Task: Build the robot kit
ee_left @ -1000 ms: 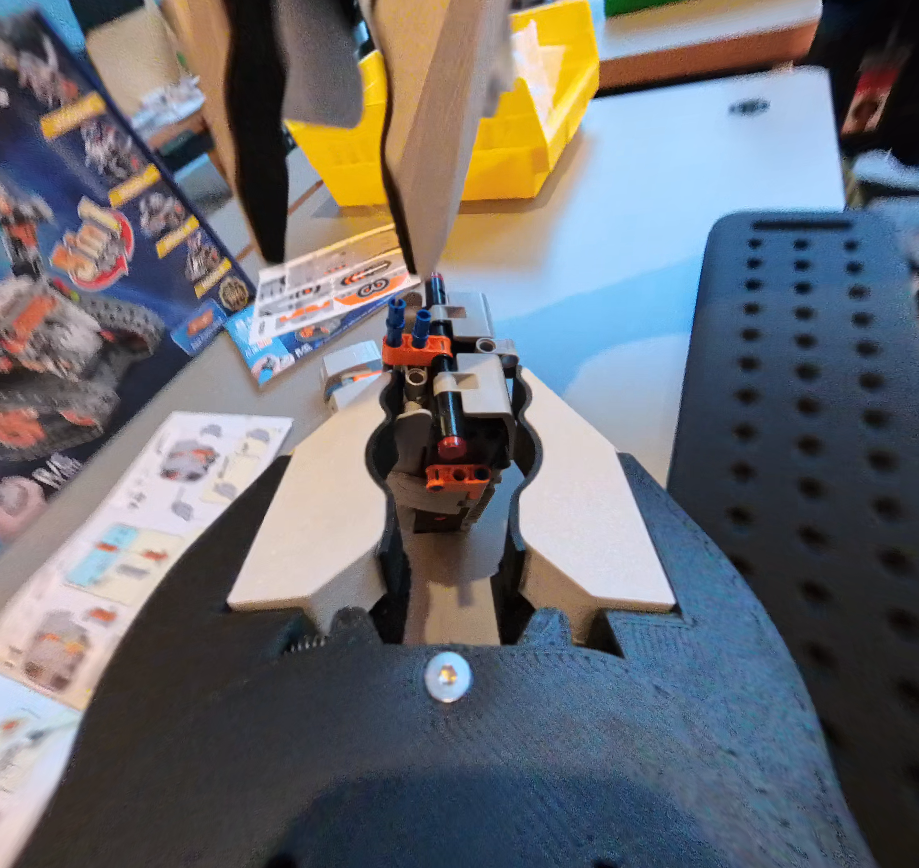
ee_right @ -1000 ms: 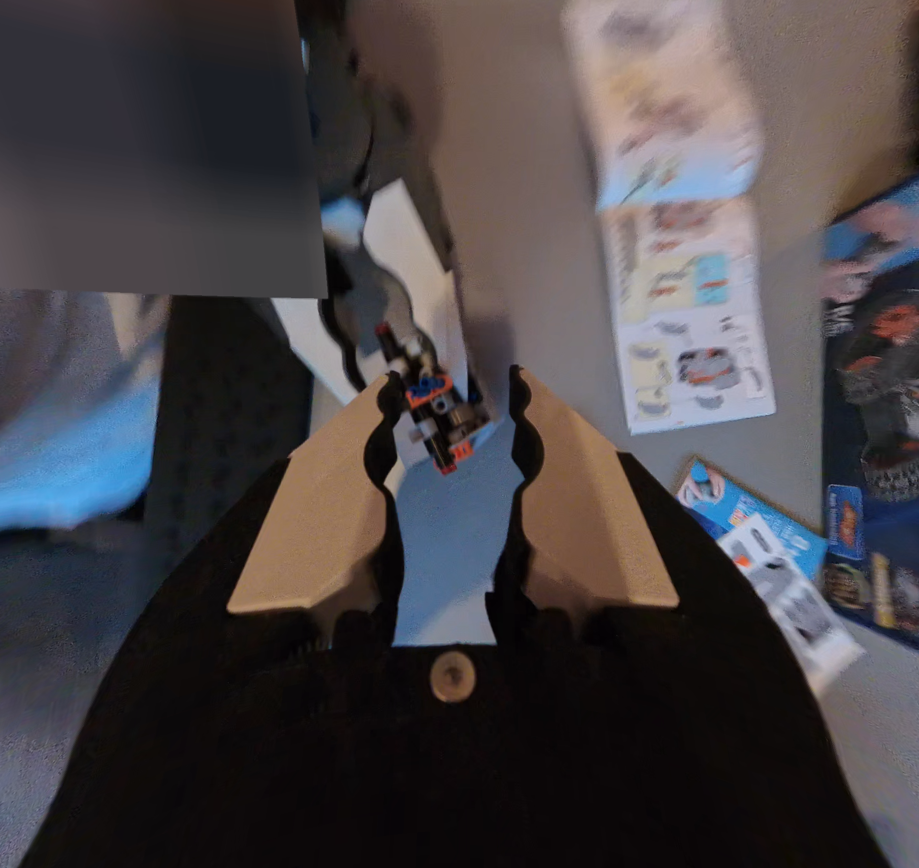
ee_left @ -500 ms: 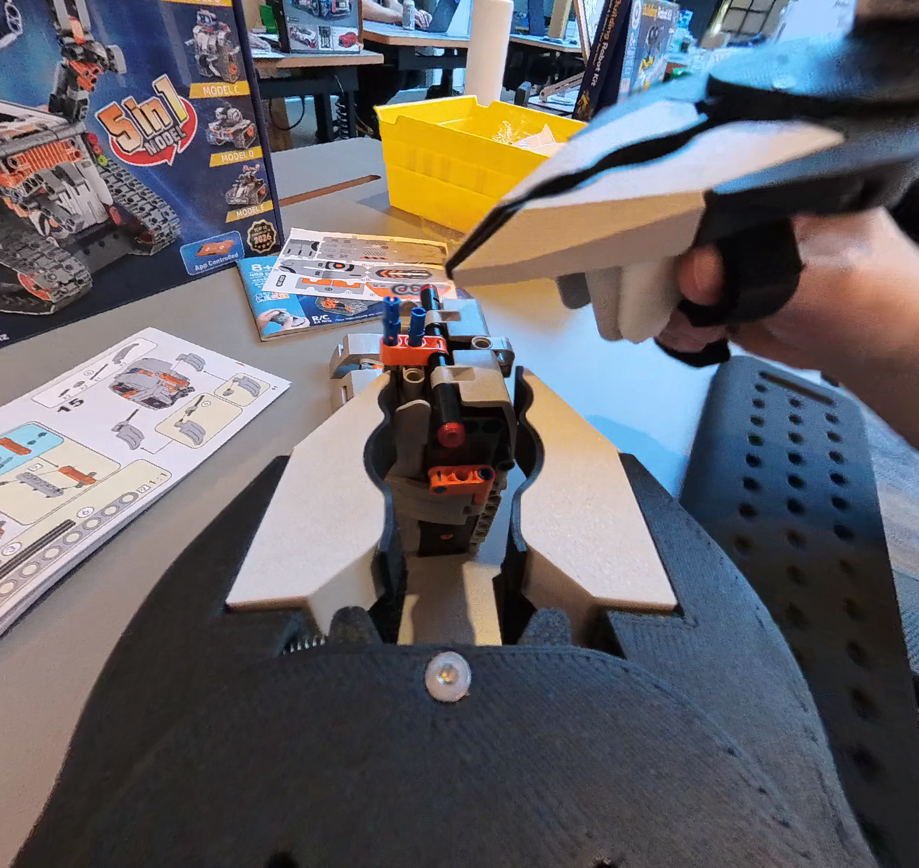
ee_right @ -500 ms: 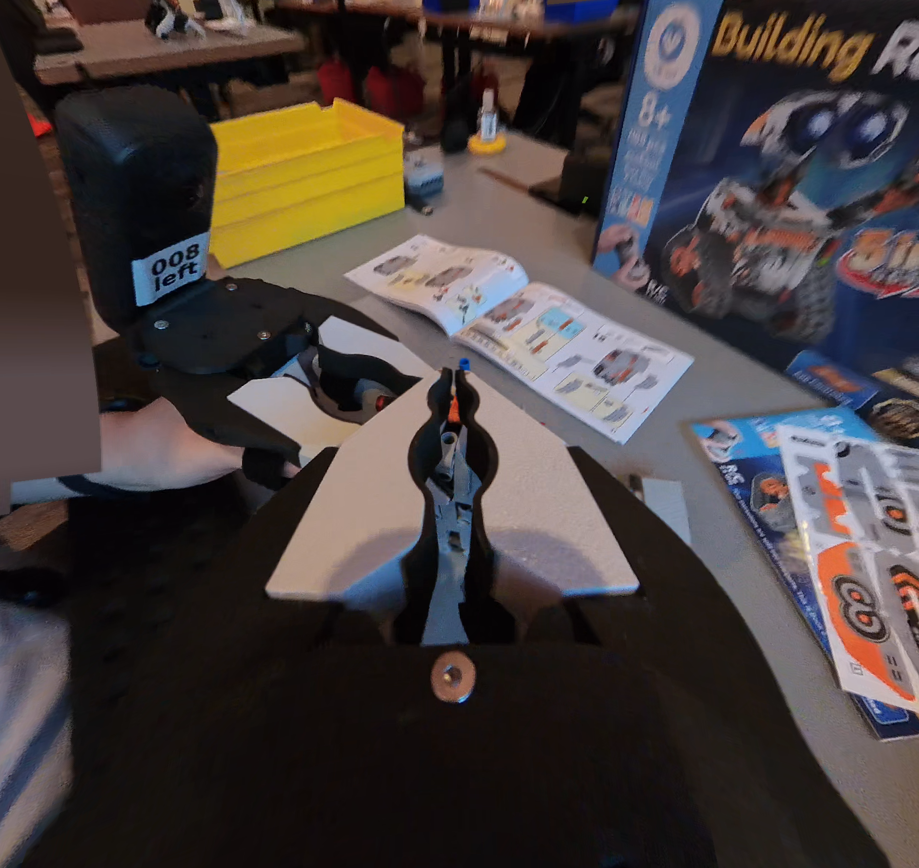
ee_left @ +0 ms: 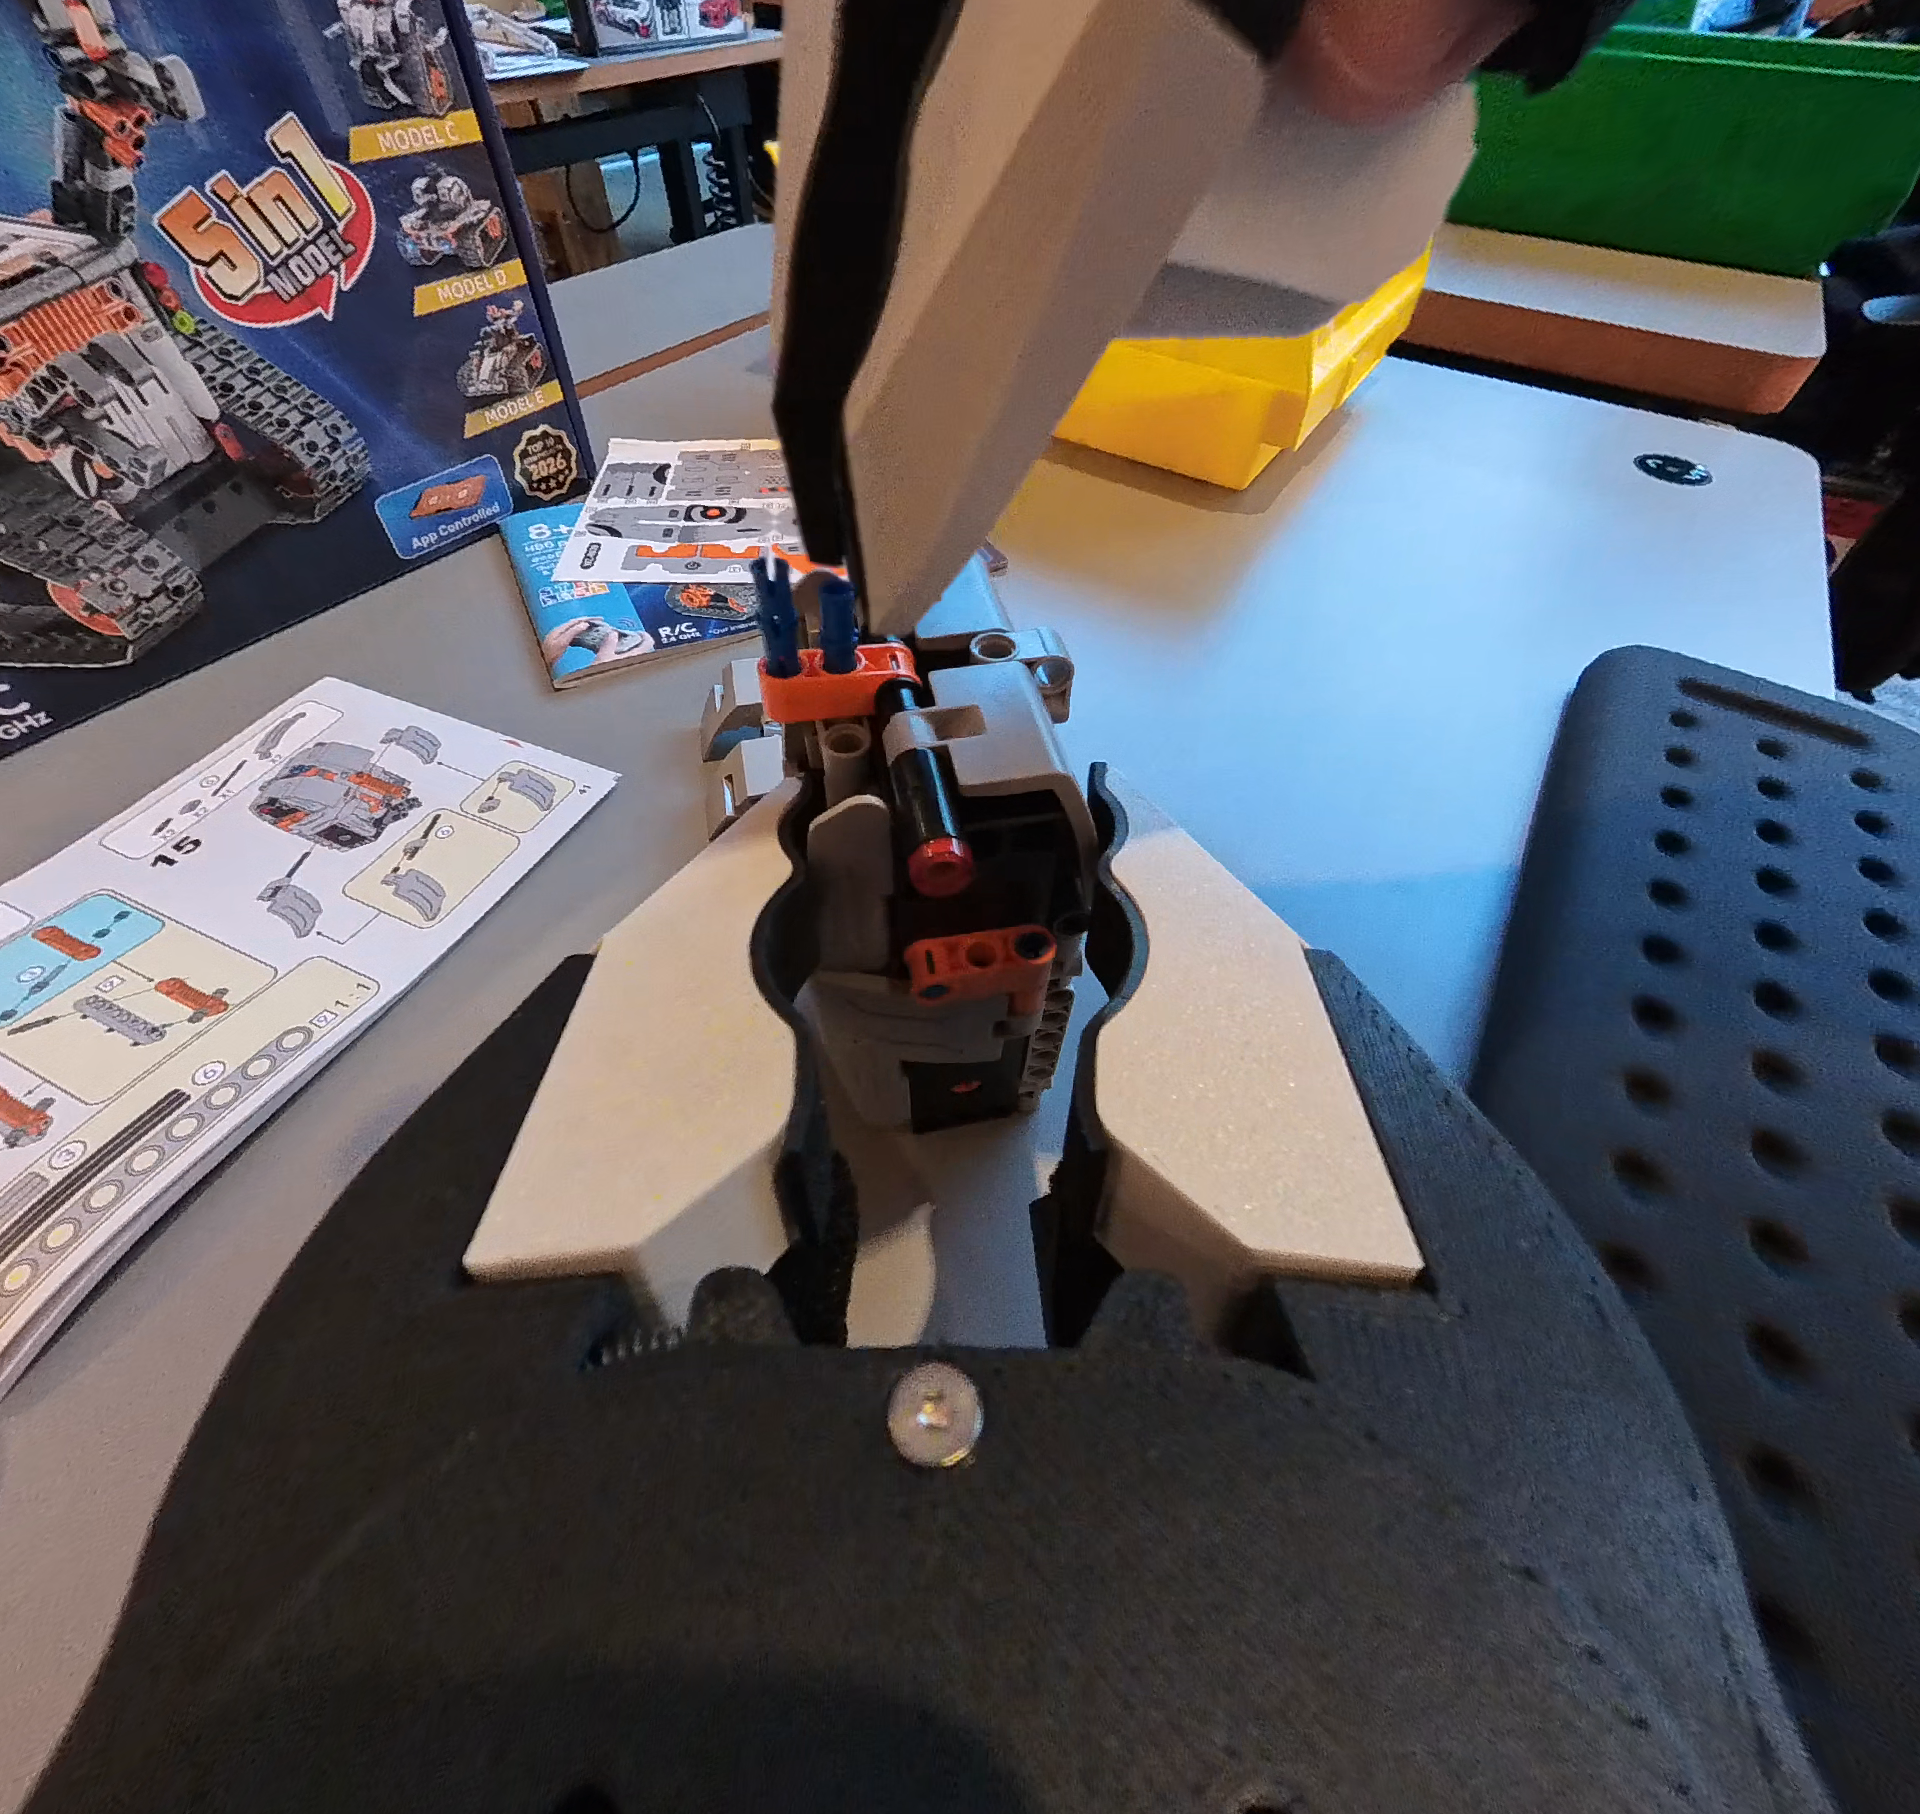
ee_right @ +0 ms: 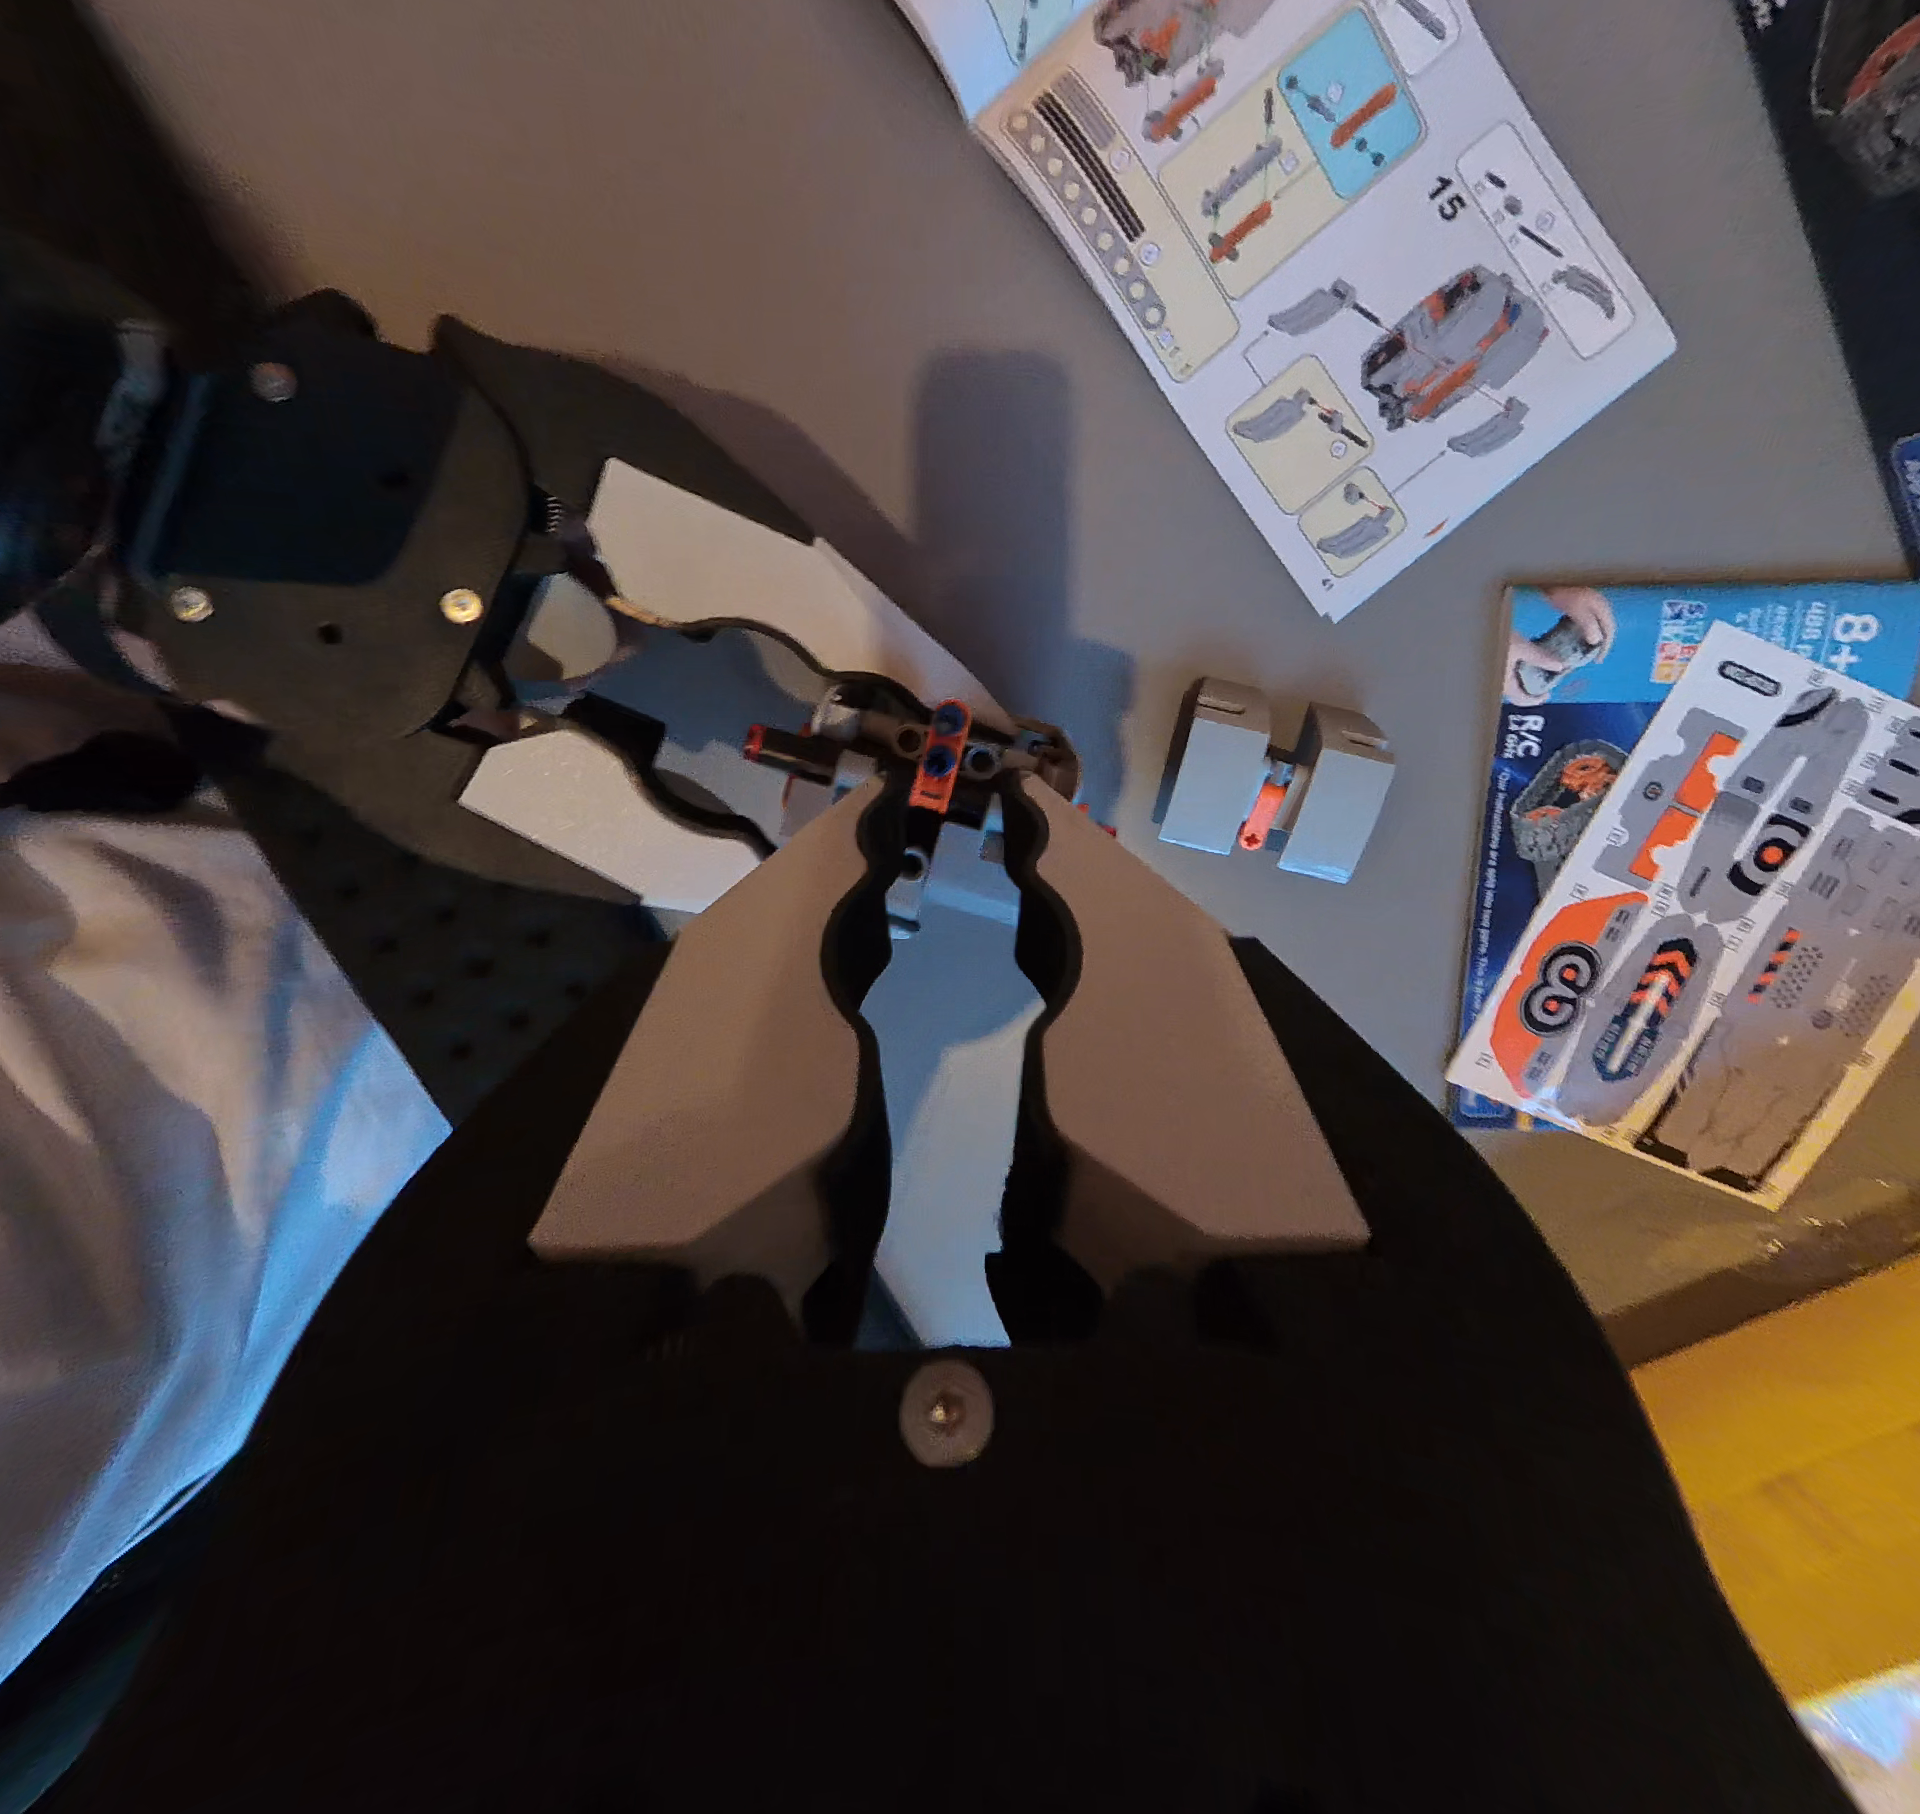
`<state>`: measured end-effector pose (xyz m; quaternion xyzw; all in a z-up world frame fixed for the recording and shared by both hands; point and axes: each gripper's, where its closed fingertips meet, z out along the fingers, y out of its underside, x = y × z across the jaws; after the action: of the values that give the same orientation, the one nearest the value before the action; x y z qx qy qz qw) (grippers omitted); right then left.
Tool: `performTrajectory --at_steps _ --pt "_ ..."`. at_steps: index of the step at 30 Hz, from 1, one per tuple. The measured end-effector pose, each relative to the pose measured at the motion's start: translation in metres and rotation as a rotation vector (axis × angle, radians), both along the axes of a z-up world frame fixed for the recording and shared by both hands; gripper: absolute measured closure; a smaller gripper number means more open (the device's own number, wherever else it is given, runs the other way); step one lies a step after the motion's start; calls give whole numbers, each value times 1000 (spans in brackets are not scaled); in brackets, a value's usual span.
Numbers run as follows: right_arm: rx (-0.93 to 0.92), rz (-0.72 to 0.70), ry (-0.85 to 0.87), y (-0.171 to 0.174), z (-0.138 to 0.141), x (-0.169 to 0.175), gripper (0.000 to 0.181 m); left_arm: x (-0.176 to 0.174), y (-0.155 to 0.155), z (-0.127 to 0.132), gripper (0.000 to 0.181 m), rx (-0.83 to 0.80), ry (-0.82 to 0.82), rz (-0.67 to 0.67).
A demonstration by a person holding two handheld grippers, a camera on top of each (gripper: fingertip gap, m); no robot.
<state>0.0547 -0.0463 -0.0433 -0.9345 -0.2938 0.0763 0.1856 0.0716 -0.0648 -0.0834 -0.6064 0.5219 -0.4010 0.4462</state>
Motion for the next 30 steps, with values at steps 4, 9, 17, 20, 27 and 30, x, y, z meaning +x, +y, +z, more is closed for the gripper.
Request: performTrajectory --at_steps 4,9,17,20,27,30 --pt "-24 6 -40 4 -4 -4 168 0 1 0 133 -10 -1 12" --pt "-63 2 -74 2 -5 -6 177 -1 -1 0 132 -10 0 6" --pt "-98 9 -117 -1 -5 -5 177 -1 -3 0 133 -7 6 -6" --pt "-98 21 -131 -1 -6 -4 177 -1 -3 0 133 -7 11 -9" --pt "-152 -24 -60 -4 -7 -5 177 0 -4 -1 133 25 29 -10" --pt "-152 -28 -71 -4 -7 -5 177 0 -4 -1 133 31 32 -7"
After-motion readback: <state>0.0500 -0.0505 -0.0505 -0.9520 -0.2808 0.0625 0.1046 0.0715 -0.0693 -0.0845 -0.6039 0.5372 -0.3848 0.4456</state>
